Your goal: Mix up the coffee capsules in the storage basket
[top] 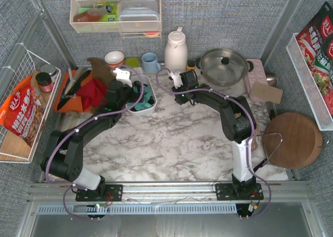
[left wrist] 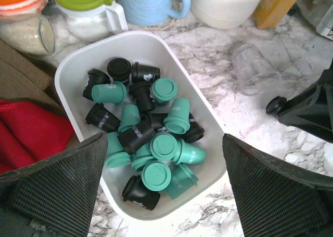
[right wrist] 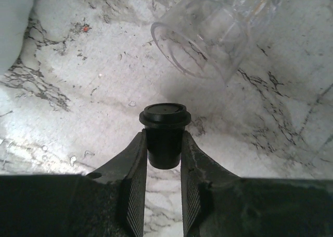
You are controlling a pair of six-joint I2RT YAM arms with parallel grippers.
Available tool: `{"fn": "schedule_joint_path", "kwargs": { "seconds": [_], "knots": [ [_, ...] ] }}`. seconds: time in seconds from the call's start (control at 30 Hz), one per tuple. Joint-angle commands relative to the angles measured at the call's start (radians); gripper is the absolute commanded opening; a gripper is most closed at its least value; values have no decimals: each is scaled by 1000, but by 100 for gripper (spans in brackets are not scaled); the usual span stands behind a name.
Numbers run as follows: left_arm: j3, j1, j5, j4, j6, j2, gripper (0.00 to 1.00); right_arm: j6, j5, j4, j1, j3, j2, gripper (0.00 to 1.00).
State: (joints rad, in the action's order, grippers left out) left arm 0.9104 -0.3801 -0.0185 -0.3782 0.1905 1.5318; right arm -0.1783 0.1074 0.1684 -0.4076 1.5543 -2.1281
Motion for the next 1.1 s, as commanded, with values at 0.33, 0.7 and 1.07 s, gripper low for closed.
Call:
{"fn": "schedule_joint_path", "kwargs": {
  "seconds": [0.33,0.7,1.07],
  "knots": [
    [-364,-1,64,-492,124,-176,99,118,7,-57,-56,-226,348,21],
    [-556,-88,271,-726,-164,-251,99,301,11,-149,-162,-431,658,21],
    [-656,-238,406,-950,-491,-222,99,450,69,-232,-250,-542,791,23]
  ]
}}
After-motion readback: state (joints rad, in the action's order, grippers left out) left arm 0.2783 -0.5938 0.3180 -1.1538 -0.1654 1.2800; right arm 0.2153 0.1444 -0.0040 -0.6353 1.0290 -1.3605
